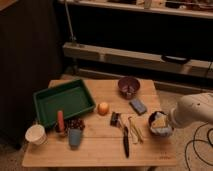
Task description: Place brush in table surface
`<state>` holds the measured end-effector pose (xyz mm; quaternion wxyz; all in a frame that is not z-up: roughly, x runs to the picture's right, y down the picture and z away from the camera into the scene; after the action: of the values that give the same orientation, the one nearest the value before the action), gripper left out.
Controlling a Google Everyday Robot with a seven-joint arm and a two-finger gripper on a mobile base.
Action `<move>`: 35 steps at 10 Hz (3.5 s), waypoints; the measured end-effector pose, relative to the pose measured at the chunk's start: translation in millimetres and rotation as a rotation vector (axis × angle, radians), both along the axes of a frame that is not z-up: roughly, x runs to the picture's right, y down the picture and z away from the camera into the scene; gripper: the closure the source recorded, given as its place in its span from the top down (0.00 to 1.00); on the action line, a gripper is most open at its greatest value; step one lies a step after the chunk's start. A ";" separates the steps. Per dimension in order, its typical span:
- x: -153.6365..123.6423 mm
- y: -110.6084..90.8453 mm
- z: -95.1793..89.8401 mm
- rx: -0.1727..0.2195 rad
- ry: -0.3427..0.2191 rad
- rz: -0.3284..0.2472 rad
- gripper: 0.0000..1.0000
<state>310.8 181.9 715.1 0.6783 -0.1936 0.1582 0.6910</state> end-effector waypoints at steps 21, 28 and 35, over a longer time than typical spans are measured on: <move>0.0 0.0 0.0 0.000 0.000 0.000 0.80; -34.9 -4.7 -16.1 0.010 -0.016 -0.099 0.80; -124.3 -25.3 -19.9 0.015 0.003 -0.322 0.80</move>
<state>186.5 156.6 695.1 0.7815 -0.1596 0.1829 0.5747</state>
